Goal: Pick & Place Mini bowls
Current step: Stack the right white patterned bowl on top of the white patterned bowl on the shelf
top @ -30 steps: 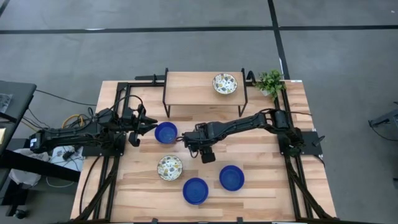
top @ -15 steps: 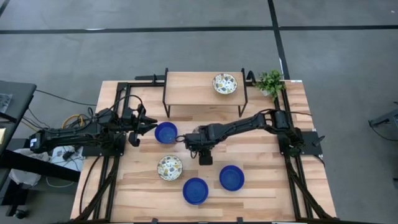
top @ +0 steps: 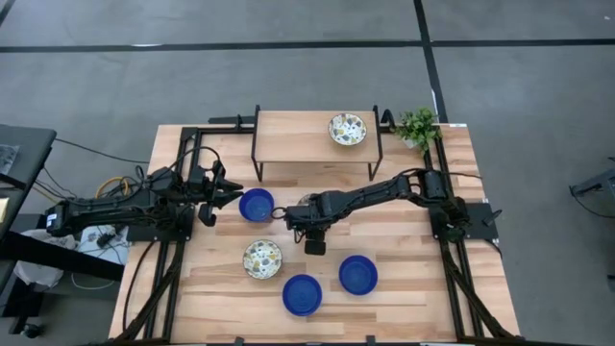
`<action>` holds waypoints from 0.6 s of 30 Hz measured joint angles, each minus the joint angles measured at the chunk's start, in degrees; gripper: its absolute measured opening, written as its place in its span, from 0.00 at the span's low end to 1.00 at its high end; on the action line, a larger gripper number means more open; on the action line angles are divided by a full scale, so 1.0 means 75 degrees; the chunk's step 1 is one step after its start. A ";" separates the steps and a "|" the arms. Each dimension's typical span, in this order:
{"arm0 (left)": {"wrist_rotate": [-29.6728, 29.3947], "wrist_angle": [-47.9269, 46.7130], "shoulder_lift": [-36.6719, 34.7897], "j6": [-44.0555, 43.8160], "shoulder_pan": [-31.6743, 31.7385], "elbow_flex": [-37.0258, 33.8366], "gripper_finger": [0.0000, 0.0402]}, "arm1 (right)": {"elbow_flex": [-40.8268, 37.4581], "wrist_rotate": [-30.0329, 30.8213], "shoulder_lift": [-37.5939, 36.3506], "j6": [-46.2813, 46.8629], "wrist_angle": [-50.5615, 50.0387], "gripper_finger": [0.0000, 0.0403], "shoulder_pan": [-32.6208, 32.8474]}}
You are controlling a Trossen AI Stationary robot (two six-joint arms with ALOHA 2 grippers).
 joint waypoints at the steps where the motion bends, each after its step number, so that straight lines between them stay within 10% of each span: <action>1: 0.0000 0.0000 0.0000 0.0000 0.0002 0.0001 0.20 | 0.0000 0.0002 -0.0002 0.0000 -0.0002 0.26 -0.0003; 18: 0.0000 0.0002 0.0000 0.0000 0.0000 0.0000 0.20 | 0.0023 0.0306 -0.0061 -0.0085 -0.0060 0.02 -0.0064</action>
